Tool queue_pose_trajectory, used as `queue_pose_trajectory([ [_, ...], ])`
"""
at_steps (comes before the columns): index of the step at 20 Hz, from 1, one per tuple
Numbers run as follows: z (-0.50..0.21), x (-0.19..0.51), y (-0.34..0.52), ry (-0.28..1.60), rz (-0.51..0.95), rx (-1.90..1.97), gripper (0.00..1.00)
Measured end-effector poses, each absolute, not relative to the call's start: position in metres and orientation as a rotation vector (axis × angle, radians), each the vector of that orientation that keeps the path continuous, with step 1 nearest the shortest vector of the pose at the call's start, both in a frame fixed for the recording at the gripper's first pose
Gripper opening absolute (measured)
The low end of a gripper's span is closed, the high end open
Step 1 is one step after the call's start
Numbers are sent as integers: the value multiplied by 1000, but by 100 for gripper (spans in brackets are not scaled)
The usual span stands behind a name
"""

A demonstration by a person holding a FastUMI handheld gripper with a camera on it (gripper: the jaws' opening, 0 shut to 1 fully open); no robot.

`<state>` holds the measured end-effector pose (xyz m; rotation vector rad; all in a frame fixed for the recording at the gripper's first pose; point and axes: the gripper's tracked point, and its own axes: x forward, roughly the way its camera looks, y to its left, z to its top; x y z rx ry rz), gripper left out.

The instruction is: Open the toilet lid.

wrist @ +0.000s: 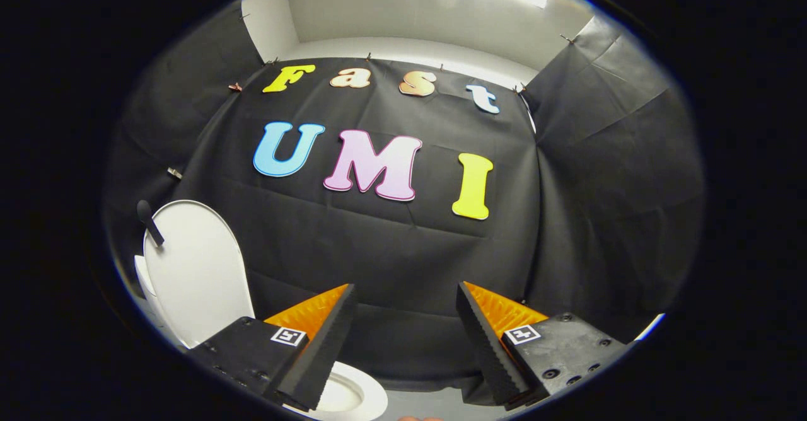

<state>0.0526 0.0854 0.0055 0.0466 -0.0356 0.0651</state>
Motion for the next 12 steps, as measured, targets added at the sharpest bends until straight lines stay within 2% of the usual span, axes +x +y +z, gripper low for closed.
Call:
queue_pose_trajectory([
  [12,-5,49,90,14,70,0,98],
])
